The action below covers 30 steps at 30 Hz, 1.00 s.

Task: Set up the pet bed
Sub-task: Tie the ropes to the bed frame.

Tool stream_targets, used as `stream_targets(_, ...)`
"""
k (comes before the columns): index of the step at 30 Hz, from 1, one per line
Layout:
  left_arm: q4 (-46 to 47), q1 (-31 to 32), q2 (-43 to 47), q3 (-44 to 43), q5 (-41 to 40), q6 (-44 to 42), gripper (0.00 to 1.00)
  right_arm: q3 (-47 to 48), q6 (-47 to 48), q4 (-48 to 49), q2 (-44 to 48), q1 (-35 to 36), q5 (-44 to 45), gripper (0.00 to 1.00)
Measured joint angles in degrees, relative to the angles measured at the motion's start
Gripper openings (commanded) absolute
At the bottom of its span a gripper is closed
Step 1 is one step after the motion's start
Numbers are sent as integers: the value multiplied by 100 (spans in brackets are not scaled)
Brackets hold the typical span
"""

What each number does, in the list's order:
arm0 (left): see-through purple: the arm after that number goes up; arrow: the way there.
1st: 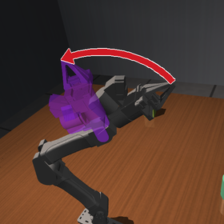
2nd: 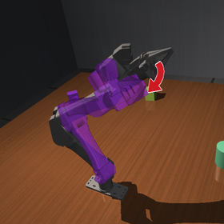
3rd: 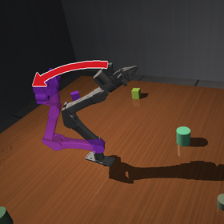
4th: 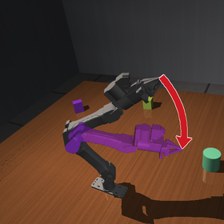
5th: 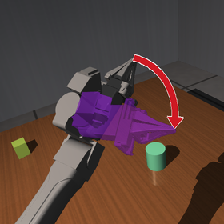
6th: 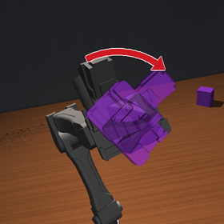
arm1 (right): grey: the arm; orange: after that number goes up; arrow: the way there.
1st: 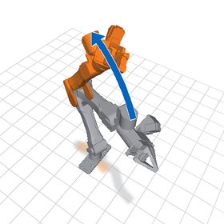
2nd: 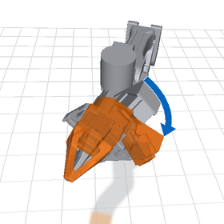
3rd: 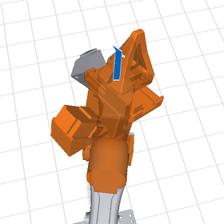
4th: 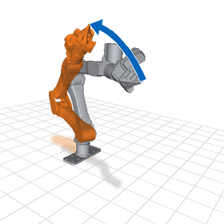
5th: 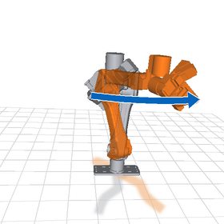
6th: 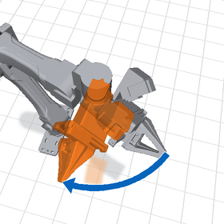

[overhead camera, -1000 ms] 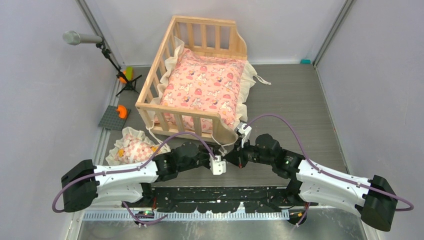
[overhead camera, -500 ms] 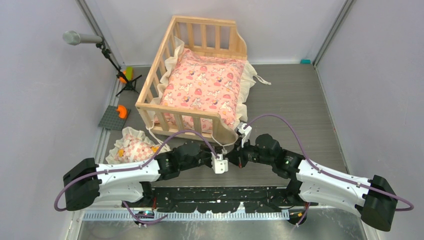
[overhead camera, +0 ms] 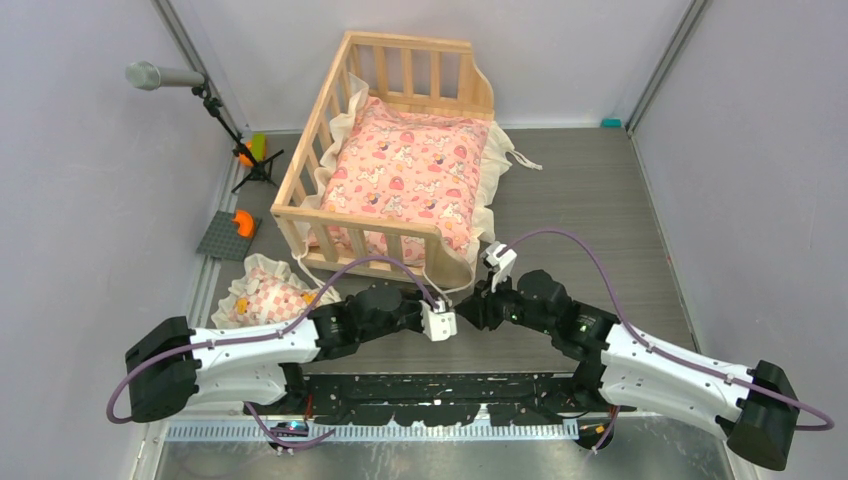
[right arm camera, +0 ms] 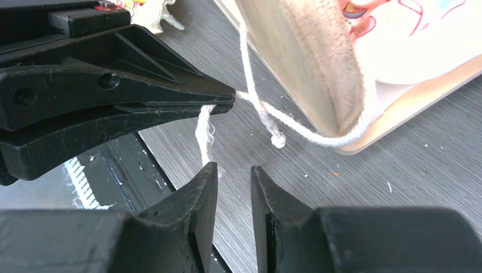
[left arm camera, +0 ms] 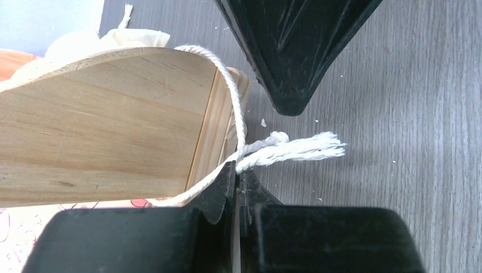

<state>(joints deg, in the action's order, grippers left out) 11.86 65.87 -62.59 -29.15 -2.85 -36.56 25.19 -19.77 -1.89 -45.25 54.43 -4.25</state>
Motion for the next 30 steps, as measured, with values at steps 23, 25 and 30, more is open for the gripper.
stream_targets(23,-538,0,-372,-697,-791,708,0,-4,-1088,-280,651,0,1427,37)
stream_targets(25,-564,0,-396,-721,-848,796,0,-59,-1519,-138,647,0,1694,39)
stream_targets(30,-586,0,-507,-756,-1123,1108,0,-210,-2577,212,310,0,2131,39)
